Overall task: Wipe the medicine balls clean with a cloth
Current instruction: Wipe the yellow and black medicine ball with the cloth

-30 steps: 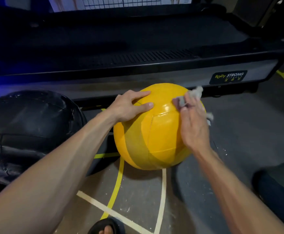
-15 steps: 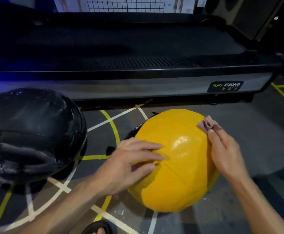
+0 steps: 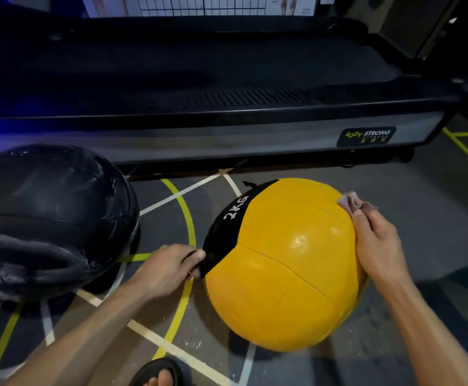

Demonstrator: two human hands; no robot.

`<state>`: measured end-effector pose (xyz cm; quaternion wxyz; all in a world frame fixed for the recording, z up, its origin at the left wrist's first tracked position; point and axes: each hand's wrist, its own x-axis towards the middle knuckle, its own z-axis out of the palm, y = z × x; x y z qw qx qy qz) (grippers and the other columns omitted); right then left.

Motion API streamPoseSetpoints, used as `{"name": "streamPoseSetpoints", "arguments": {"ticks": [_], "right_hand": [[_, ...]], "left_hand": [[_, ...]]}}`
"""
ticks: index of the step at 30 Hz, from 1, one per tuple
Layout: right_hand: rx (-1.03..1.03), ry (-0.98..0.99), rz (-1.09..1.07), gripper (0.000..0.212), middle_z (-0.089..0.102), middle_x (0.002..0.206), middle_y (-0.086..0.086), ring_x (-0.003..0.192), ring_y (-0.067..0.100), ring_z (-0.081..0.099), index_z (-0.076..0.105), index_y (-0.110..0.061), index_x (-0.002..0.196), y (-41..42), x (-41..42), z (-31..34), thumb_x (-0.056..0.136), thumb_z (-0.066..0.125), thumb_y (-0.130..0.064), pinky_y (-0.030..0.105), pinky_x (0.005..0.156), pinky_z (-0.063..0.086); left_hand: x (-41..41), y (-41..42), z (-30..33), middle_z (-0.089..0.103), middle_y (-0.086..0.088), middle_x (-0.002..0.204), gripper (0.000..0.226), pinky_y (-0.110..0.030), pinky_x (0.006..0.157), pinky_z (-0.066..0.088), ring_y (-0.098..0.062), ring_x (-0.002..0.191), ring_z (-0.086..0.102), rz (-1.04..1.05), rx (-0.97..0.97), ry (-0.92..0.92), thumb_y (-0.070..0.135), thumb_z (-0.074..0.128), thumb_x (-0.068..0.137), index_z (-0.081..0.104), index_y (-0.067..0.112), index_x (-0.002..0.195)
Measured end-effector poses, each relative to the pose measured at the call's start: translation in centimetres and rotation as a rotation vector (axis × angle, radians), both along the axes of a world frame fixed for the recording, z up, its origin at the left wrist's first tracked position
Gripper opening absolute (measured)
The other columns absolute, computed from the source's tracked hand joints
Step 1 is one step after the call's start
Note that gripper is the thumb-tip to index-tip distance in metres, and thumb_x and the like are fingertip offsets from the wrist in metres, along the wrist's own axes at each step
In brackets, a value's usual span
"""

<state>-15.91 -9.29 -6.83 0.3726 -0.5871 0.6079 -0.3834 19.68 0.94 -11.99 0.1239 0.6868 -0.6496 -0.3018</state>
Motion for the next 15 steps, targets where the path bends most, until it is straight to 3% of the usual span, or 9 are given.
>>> {"name": "streamPoseSetpoints", "arguments": {"ticks": [3, 7, 8, 10, 11, 13, 15], "right_hand": [[-0.017, -0.023, -0.119, 0.028, 0.065, 0.122, -0.025, 0.115, -0.003, 0.055, 0.066, -0.041, 0.128, 0.0, -0.2, -0.3, 0.105, 0.050, -0.041, 0.024, 0.093, 0.039], [0.075, -0.061, -0.331, 0.029, 0.068, 0.117, -0.007, 0.112, 0.018, 0.060, 0.067, -0.036, 0.126, 0.6, -0.8, -2.1, 0.106, 0.046, -0.036, 0.042, 0.095, 0.049], [0.130, -0.114, -0.377, 0.027, 0.070, 0.112, -0.003, 0.108, 0.025, 0.064, 0.068, -0.040, 0.121, 0.9, -0.8, -2.9, 0.105, 0.046, -0.038, 0.052, 0.093, 0.053], [0.228, -0.266, -0.467, 0.023, 0.069, 0.090, 0.004, 0.083, 0.032, 0.065, 0.068, -0.039, 0.110, 1.5, -0.1, -4.0, 0.105, 0.046, -0.041, 0.064, 0.076, 0.057], [0.235, -0.326, -0.484, 0.023, 0.064, 0.074, 0.004, 0.067, 0.031, 0.059, 0.067, -0.031, 0.106, 1.7, 0.5, -4.5, 0.106, 0.045, -0.037, 0.057, 0.062, 0.057], [0.179, -0.432, -0.470, 0.025, 0.061, 0.055, -0.008, 0.048, 0.020, 0.053, 0.063, -0.019, 0.095, 1.8, 2.6, -4.5, 0.109, 0.044, -0.025, 0.030, 0.043, 0.048], [0.155, -0.583, -0.462, 0.025, 0.068, 0.066, -0.015, 0.037, 0.001, 0.053, 0.060, -0.018, 0.095, 1.3, 4.8, -4.1, 0.109, 0.040, -0.013, 0.019, 0.036, 0.042]], "left_hand": [[-0.4, -1.8, 0.7, 0.070, 0.016, 0.069, 0.045, -0.042, 0.073, 0.056, -0.004, 0.061, 0.065, 0.118, -0.121, -0.059, 0.045, 0.045, 0.108, 0.058, 0.023, 0.070], [-3.0, -6.4, 4.7, 0.065, 0.002, 0.066, 0.041, -0.037, 0.057, 0.052, -0.011, 0.055, 0.064, 0.311, -0.332, 0.173, 0.038, 0.046, 0.109, 0.057, 0.023, 0.073], [-3.8, -7.8, 6.1, 0.064, 0.002, 0.066, 0.039, -0.036, 0.058, 0.049, -0.013, 0.058, 0.063, 0.290, -0.419, 0.137, 0.037, 0.046, 0.109, 0.057, 0.024, 0.074], [-5.3, -9.7, 8.3, 0.060, 0.002, 0.066, 0.039, -0.038, 0.061, 0.042, -0.020, 0.066, 0.060, 0.230, -0.572, 0.024, 0.038, 0.046, 0.109, 0.055, 0.021, 0.076], [-6.0, -10.3, 9.0, 0.058, 0.002, 0.067, 0.039, -0.039, 0.061, 0.038, -0.022, 0.067, 0.058, 0.201, -0.630, -0.018, 0.039, 0.046, 0.109, 0.055, 0.019, 0.077], [-6.8, -11.1, 9.9, 0.060, 0.002, 0.070, 0.037, -0.041, 0.062, 0.040, -0.020, 0.069, 0.057, 0.149, -0.727, -0.052, 0.041, 0.048, 0.108, 0.060, 0.017, 0.082], [-7.1, -11.5, 10.5, 0.068, 0.003, 0.080, 0.034, -0.040, 0.067, 0.046, -0.018, 0.077, 0.062, 0.113, -0.823, -0.015, 0.041, 0.051, 0.106, 0.069, 0.017, 0.092]]}}
